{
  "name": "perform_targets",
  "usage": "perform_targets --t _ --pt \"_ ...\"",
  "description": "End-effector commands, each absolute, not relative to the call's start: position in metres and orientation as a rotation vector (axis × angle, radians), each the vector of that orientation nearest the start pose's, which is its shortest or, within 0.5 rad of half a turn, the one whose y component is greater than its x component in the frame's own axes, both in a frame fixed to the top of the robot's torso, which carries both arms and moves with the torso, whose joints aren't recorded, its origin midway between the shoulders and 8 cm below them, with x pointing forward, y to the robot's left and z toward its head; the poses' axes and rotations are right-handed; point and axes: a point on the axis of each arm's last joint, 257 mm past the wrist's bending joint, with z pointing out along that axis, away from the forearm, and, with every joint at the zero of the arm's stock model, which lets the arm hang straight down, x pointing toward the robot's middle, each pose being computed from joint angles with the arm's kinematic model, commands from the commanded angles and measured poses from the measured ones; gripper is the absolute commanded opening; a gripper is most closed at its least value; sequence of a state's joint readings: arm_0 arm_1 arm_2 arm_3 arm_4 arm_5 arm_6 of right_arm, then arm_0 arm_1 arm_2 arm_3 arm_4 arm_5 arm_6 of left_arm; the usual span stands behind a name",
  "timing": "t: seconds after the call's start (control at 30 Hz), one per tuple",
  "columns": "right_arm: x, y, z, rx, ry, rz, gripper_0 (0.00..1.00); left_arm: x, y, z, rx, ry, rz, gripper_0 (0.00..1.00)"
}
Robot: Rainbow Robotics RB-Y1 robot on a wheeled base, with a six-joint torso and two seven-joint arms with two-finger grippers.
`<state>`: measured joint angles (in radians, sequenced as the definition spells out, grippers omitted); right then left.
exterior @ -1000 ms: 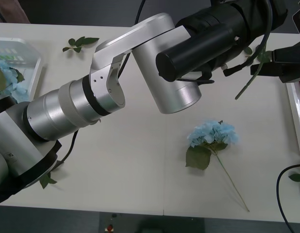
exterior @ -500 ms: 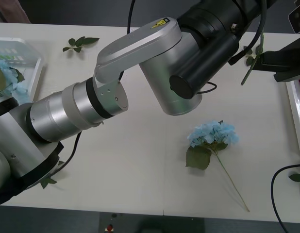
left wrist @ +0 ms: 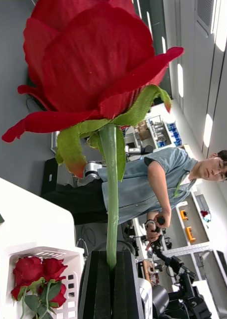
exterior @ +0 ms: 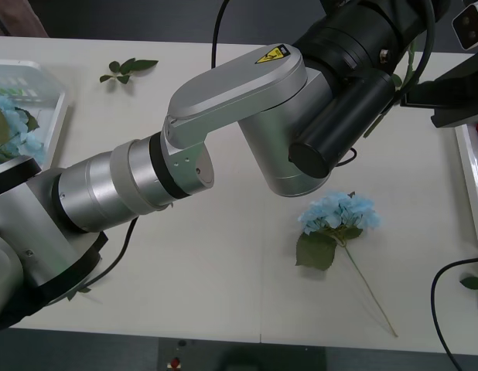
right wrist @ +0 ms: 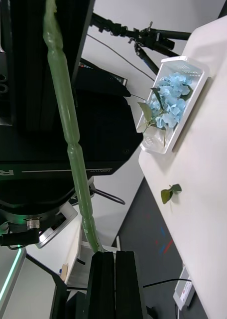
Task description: Put the red flowers into the right box and the blue flowers into the left box
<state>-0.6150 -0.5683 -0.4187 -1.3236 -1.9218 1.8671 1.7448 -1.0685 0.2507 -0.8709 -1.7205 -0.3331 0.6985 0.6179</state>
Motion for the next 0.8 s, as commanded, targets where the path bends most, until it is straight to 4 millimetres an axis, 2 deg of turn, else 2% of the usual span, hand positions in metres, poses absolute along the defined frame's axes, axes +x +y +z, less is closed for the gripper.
perform_targets --t 0.03,0.1,0.13,0.17,0.2,0.23,0.27,0.33,0.8 --pt "0.409 -0.177 0.02 -0.665 1.869 1.736 0.0 0.469 -0.209 0.111 -0.134 1.484 -1.459 0.0" --pt "0.408 -0.178 0.021 -0.667 1.864 1.735 0.02 0.469 -0.208 0.111 -0.134 1.482 -1.458 0.0" --pt "0.409 -0.178 0.02 -0.665 1.866 1.735 0.14 0.469 -0.209 0.111 -0.132 1.483 -1.459 0.0" --pt "0.409 -0.178 0.02 -0.668 1.863 1.731 0.38 0.469 -0.209 0.111 -0.13 1.483 -1.458 0.0" --pt "0.408 -0.179 0.02 -0.671 1.864 1.729 0.69 0.469 -0.209 0.111 -0.131 1.482 -1.456 0.0" --pt "0.408 -0.179 0.021 -0.671 1.858 1.728 0.85 0.469 -0.209 0.111 -0.132 1.483 -1.458 0.0" --pt "0.408 -0.179 0.021 -0.675 1.859 1.728 0.96 0.47 -0.208 0.111 -0.133 1.482 -1.454 0.0" --pt "0.407 -0.18 0.02 -0.68 1.861 1.726 1.0 0.47 -0.209 0.11 -0.131 1.482 -1.453 0.0" --pt "0.397 -0.189 0.029 -0.702 1.825 1.746 1.0 0.471 -0.207 0.109 -0.139 1.486 -1.444 0.0"
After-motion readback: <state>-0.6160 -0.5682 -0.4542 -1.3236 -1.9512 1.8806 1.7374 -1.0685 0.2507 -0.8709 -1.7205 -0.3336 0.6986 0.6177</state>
